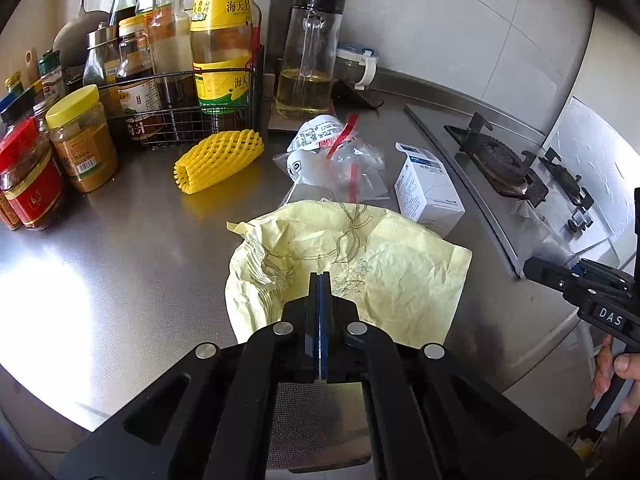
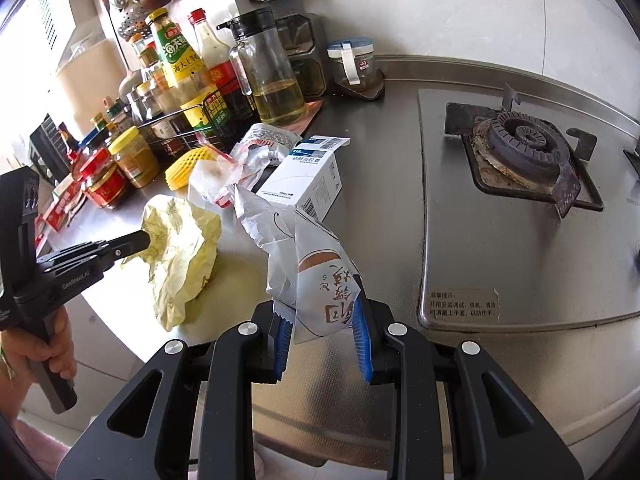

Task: Collect trash
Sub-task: 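Grasp the crumpled yellow paper with the left tool while the right tool grasps the clear wrapper, then carry paper and wrapper down over the trash bin and open both tools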

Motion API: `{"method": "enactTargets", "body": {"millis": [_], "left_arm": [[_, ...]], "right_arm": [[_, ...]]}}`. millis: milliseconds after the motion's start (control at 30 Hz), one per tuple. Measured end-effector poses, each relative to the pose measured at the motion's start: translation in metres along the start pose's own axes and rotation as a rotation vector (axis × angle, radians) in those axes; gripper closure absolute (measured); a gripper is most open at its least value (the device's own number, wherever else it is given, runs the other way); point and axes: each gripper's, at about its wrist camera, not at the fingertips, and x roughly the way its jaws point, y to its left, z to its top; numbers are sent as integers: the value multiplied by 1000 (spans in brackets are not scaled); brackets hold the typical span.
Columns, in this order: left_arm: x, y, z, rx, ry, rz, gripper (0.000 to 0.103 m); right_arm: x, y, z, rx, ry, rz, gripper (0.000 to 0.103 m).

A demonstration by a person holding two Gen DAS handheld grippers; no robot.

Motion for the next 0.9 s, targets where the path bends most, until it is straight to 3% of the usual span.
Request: {"method": "enactTargets", "body": {"millis": [33,100,133,167,200,300,400,467,567,700,767,900], "left_arm": [[1,2,-1,-2,2,10,103],[-1,4,-2,6,-14,36,87],[-4,4,-3,17,-32,45,70],[-7,4,-3,28,-51,55,60],[-9,4,-3,40,-65,59,58],[-12,6,0,58,-94,68,58],[-10,12,9,89,-132,122,58],[-1,18,15,92,-94,117,53],[18,28,14,64,-8,68,53],[29,32,9,54,35,35,55],[34,35,5,34,54,15,76],[32,31,-1,37,53,21,80]], "right_arm": [[-2,1,-2,1,-1,4,75],[-5,3,-5,7,2,11,75],[-6,4,-7,11,6,15,75],[-7,4,-9,17,11,19,75],[-7,4,-12,24,14,25,75],[-7,5,-19,39,29,26,75],[-8,6,-27,49,40,27,75],[-9,5,-30,63,44,33,75],[-11,5,-32,76,41,35,75],[-13,6,-34,83,37,37,75],[-14,7,-34,80,37,40,75],[-16,12,-37,72,37,47,75]]}}
